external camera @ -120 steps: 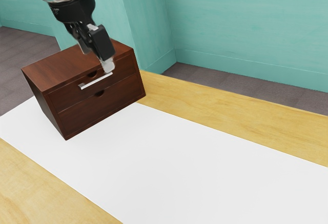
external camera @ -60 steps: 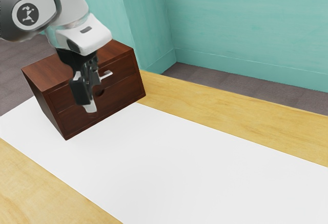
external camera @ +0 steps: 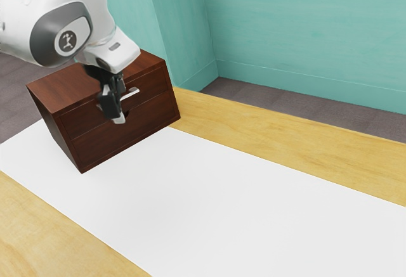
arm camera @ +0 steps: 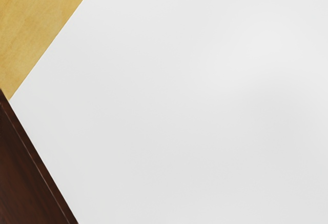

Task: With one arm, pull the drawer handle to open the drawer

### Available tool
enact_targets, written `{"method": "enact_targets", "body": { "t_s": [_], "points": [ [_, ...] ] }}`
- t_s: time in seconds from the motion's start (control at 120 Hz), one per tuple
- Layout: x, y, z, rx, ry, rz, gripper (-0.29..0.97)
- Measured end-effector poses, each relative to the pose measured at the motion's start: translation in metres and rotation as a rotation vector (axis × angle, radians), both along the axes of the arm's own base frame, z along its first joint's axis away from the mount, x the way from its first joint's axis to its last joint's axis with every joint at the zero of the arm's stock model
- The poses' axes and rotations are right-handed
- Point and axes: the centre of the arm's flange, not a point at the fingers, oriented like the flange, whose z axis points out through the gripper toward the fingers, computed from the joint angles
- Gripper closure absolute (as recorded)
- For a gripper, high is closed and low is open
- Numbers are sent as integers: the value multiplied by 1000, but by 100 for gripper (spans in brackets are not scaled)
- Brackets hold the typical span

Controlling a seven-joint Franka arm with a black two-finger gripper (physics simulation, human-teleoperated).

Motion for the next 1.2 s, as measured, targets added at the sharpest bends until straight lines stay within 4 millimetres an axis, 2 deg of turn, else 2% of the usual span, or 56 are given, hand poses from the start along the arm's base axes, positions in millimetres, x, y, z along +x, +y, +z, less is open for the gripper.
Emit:
{"method": "enact_targets", "body": {
  "t_s": [0.183,0.308,0.475,0.575,0.675,0.758,0.908,0.975,1.042,1.2],
  "points": [
    [0,28,1,8,-38,34,0],
    [2,58,-12,15,-36,81,0],
    [-4,95,-16,22,-40,141,0],
    [-10,113,-16,24,-42,171,0],
    [-10,127,-27,25,-29,193,0],
    [-1,122,-36,26,-25,179,0],
    [22,71,-36,28,-59,94,0],
    [28,59,-38,28,-68,84,0],
    [29,61,-38,28,-77,97,0],
    [27,83,-42,29,-84,155,0]
  ]
}}
